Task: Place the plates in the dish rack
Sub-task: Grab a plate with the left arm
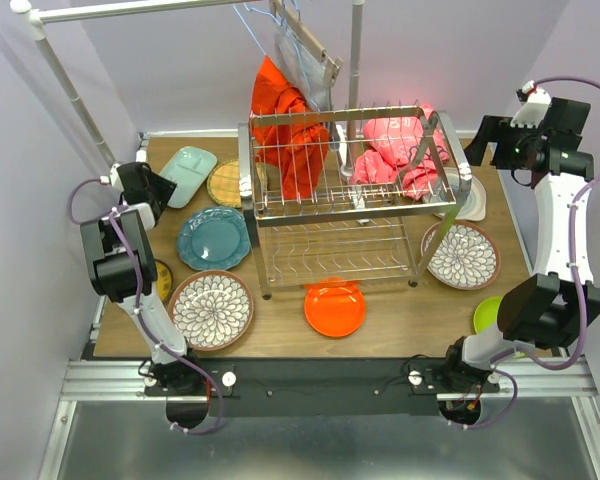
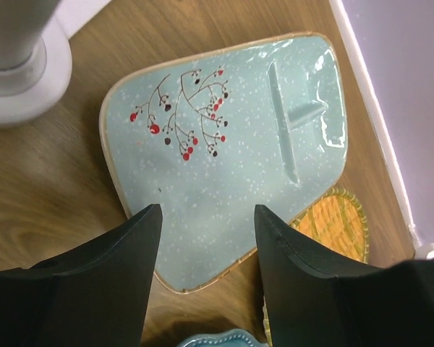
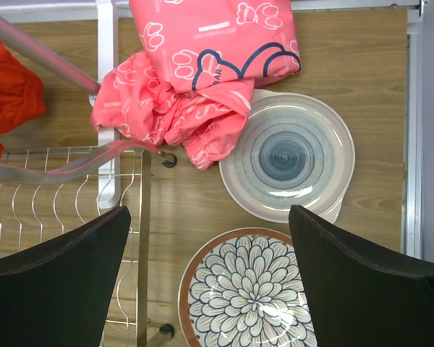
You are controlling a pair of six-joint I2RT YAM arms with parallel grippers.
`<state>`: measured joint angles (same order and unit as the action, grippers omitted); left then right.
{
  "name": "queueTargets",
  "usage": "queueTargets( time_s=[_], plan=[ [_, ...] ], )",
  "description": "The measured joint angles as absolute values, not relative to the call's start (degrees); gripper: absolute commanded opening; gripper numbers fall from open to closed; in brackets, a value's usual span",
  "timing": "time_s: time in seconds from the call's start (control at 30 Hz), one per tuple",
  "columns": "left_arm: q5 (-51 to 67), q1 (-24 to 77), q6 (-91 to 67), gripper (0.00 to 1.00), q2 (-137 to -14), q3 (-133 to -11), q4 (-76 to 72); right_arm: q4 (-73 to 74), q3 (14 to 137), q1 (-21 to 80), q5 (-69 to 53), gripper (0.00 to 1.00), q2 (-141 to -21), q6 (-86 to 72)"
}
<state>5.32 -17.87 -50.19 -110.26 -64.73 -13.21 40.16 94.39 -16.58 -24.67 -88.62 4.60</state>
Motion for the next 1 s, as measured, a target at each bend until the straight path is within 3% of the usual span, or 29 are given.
queueTargets(
  time_s=[1.0],
  plan=[
    [-0.99, -17.17, -52.47, 0.7, -100.14, -55.66, -12.32, 40.16, 94.61, -17.41, -24.03, 1.0, -88.47, 4.12]
  ],
)
